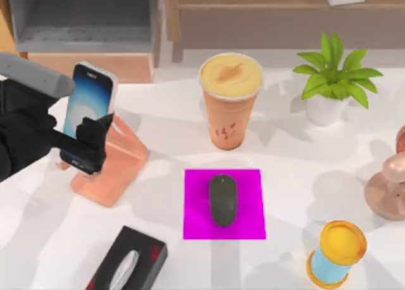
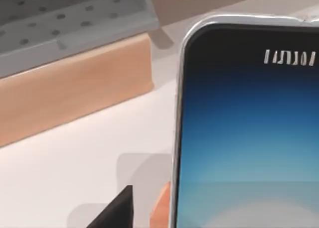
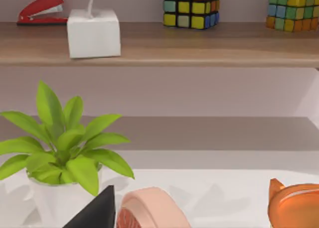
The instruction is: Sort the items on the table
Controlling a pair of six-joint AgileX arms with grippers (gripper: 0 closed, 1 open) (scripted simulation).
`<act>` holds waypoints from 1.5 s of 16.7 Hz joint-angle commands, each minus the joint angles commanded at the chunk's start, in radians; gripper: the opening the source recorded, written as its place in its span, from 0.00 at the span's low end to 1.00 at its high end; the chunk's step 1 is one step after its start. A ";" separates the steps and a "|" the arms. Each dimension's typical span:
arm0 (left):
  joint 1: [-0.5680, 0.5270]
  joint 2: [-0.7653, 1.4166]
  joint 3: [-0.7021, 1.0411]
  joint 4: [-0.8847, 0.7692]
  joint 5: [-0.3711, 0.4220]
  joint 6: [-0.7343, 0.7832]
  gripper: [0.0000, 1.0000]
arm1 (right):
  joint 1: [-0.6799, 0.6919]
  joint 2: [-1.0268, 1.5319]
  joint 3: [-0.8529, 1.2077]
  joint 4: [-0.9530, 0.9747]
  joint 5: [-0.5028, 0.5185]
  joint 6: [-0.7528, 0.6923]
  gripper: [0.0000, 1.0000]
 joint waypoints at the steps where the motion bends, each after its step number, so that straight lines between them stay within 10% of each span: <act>1: 0.000 0.000 0.000 0.000 0.000 0.000 1.00 | 0.000 0.000 0.000 0.000 0.000 0.000 1.00; 25: 0.020 -0.350 -0.151 -0.095 -0.067 -0.040 1.00 | 0.000 0.000 0.000 0.000 0.000 0.000 1.00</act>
